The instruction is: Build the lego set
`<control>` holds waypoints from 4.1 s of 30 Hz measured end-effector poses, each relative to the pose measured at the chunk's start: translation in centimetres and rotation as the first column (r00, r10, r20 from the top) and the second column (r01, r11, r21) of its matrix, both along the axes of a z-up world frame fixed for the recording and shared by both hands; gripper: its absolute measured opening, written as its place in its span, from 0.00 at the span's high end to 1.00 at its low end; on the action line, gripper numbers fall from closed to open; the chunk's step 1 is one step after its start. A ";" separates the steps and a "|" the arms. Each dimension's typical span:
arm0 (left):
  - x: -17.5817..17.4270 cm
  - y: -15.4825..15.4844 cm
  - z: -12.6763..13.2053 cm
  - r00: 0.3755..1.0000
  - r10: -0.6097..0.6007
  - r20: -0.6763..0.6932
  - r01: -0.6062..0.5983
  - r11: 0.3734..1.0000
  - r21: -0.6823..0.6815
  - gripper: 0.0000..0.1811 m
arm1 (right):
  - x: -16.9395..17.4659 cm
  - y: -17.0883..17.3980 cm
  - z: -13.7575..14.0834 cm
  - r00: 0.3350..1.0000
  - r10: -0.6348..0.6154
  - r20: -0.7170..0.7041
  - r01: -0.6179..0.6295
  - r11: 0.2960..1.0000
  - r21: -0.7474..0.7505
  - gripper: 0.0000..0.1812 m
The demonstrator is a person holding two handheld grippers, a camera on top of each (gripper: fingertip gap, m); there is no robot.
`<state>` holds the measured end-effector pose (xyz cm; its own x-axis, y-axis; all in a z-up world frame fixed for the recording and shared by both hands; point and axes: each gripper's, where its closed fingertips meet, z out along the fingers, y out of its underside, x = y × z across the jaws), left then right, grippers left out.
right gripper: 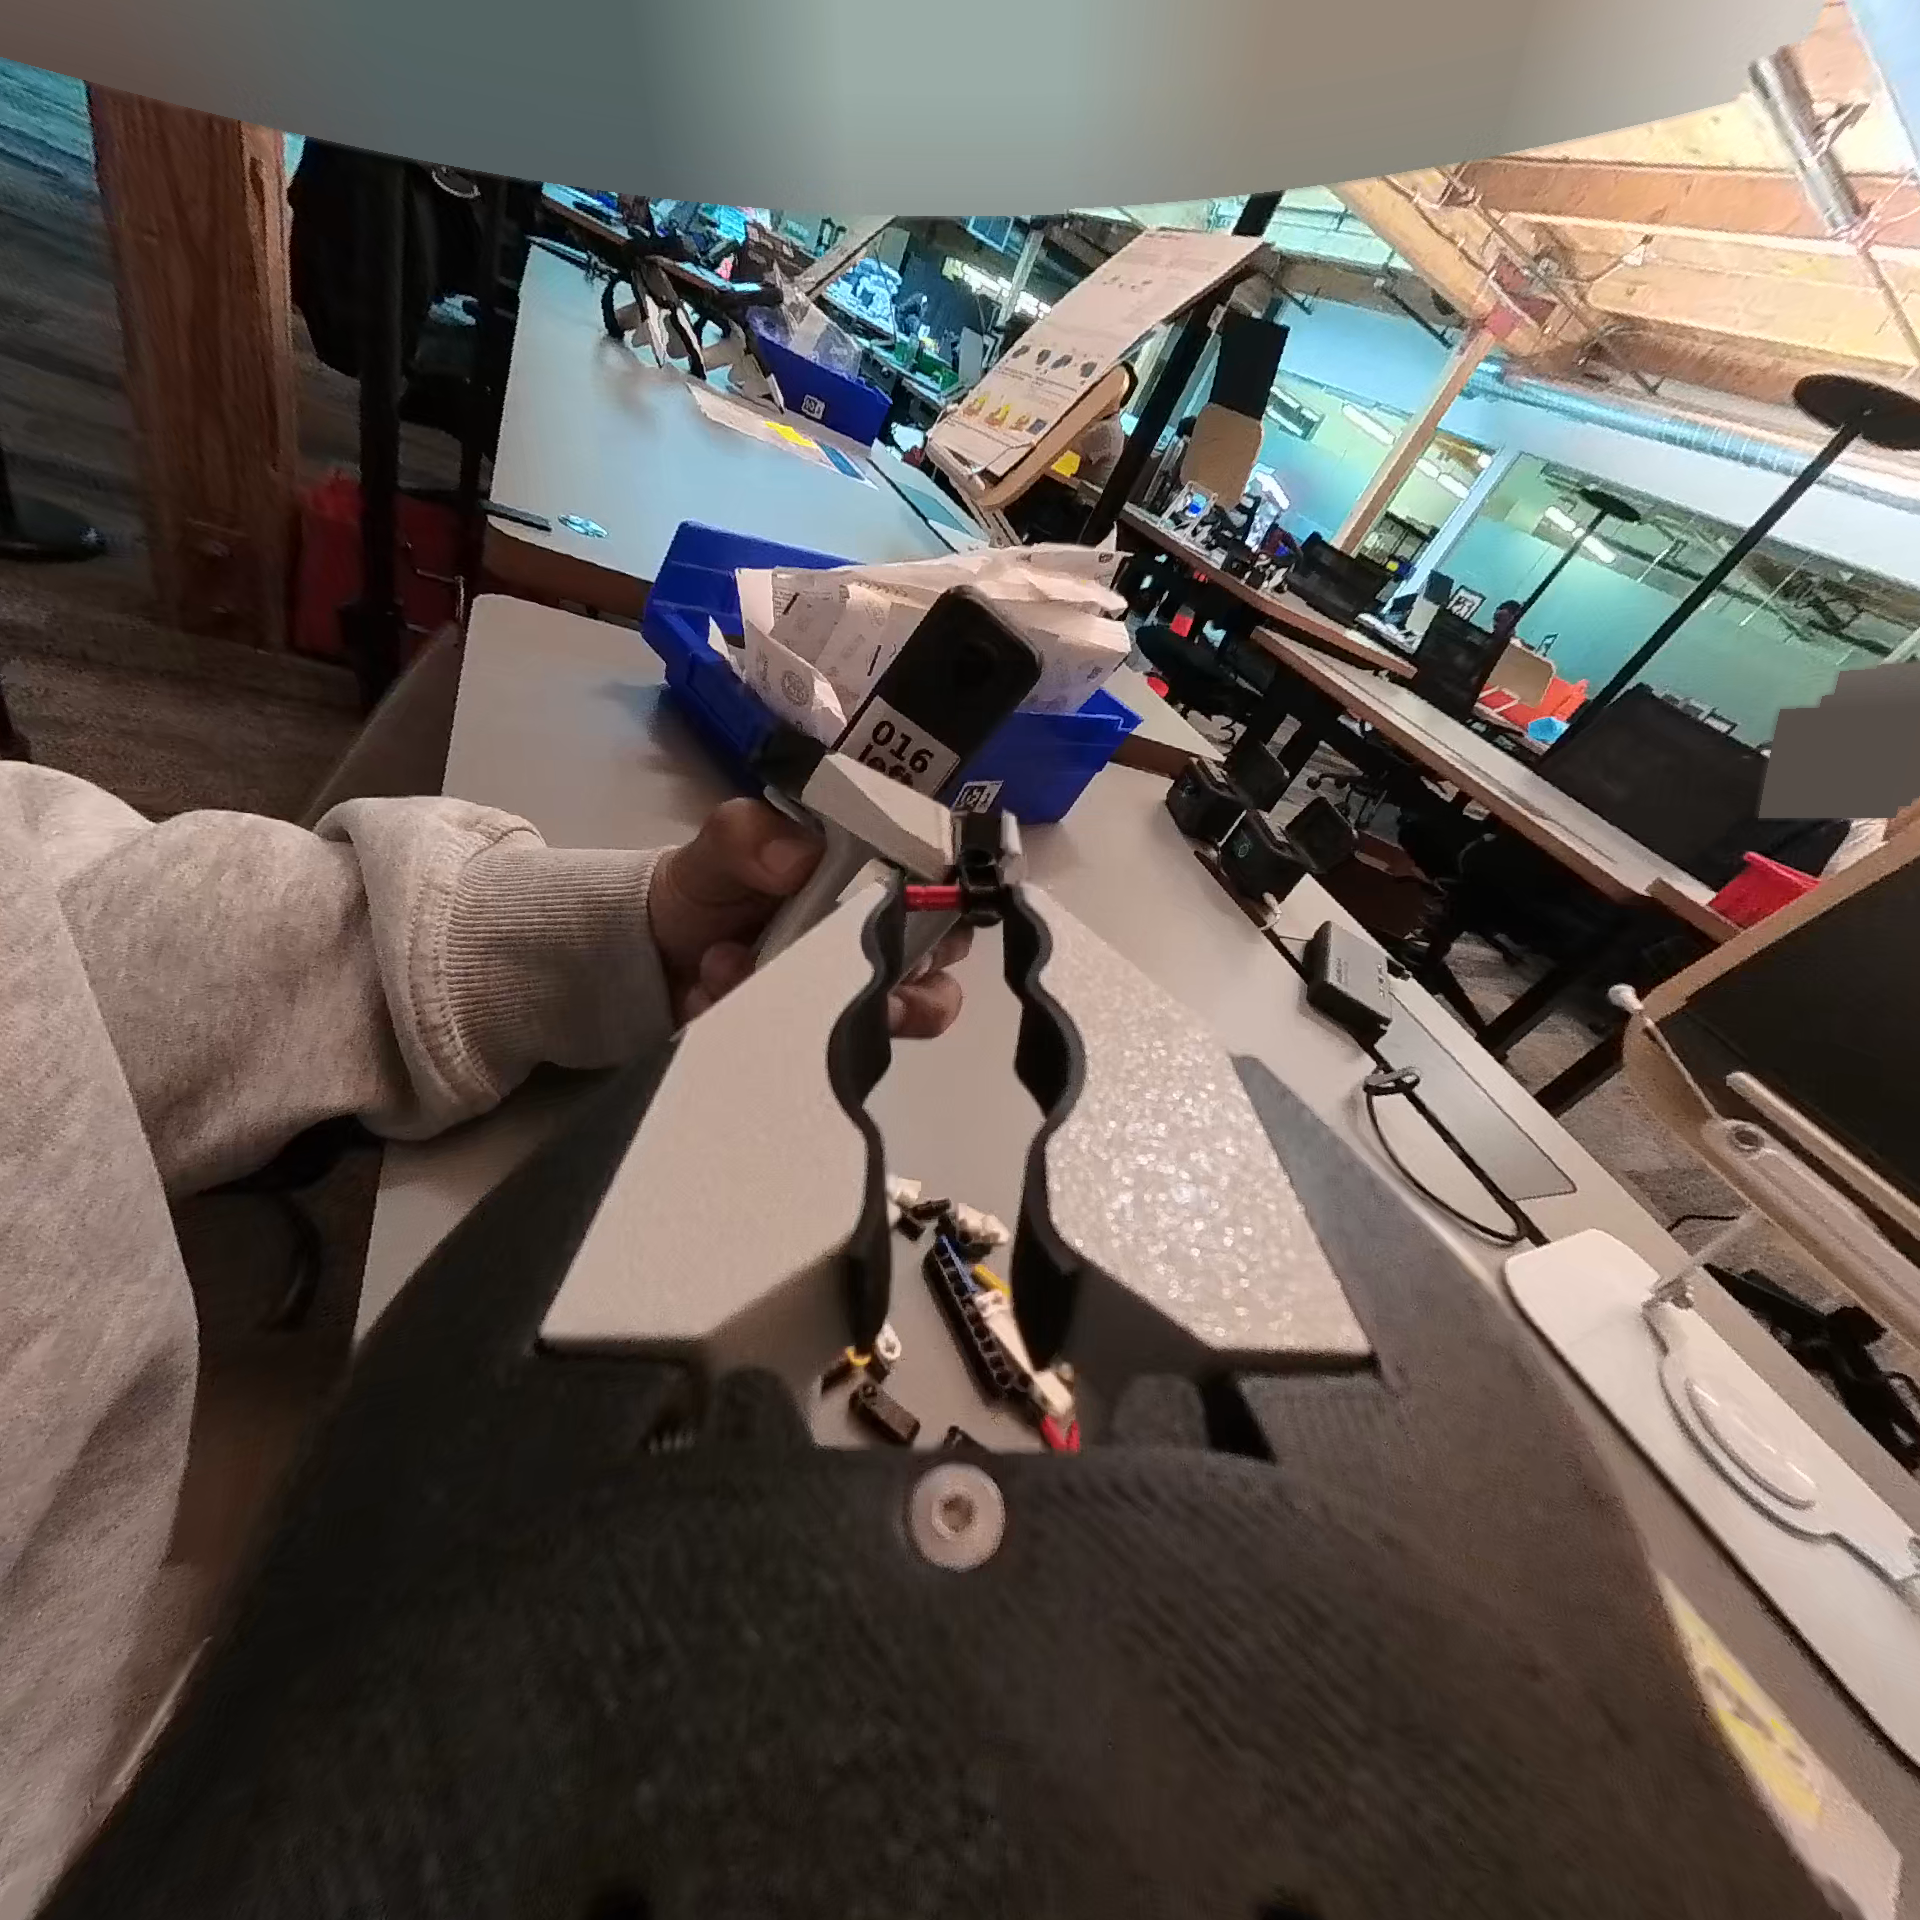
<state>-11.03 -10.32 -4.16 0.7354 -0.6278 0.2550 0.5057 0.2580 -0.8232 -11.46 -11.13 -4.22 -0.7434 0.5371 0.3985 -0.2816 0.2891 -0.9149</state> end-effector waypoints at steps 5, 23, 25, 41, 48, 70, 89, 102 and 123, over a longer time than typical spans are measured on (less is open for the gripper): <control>0.1 0.2 -0.2 1.000 -0.009 0.002 0.009 1.000 -0.020 0.99 | 0.1 0.2 -0.3 0.998 0.016 0.066 -0.016 1.000 0.002 0.90; 2.7 3.1 -2.9 0.990 -0.130 -0.047 0.117 0.971 -0.210 1.00 | 0.0 0.1 -0.2 0.999 0.039 0.021 -0.039 0.999 -0.002 0.99; 2.3 3.3 -2.8 0.993 -0.117 -0.029 0.108 0.972 -0.211 1.00 | -0.1 0.5 -0.2 0.999 0.026 0.030 -0.027 1.000 0.015 1.00; 0.9 2.6 -0.8 0.992 -0.084 0.096 0.095 0.990 -0.109 0.79 | -0.7 1.1 1.5 0.990 0.107 0.091 -0.073 0.945 -0.319 1.00; 1.5 2.1 -0.5 0.976 -0.178 0.127 0.189 0.979 -0.079 0.94 | -0.2 0.1 1.3 0.996 0.047 -0.076 -0.060 0.982 -0.180 1.00; 0.8 2.4 -1.0 0.967 -0.180 0.181 0.202 0.974 -0.108 0.98 | 0.3 0.7 0.7 0.958 -0.012 -0.288 0.016 1.000 0.013 0.99; -0.4 2.8 -1.4 0.986 0.141 -0.084 -0.149 0.985 -0.092 0.98 | -0.9 2.6 1.2 1.000 0.017 -0.005 -0.017 0.978 -0.209 0.79; 0.3 3.3 -2.0 0.966 0.175 -0.191 -0.196 0.976 -0.098 0.98 | 0.0 2.8 -1.0 0.958 0.178 0.224 -0.127 0.966 -0.225 0.85; 0.7 3.3 -2.2 0.961 0.171 -0.219 -0.197 0.975 -0.103 0.98 | 0.5 2.7 -1.5 0.927 0.251 0.279 -0.186 0.953 -0.239 0.91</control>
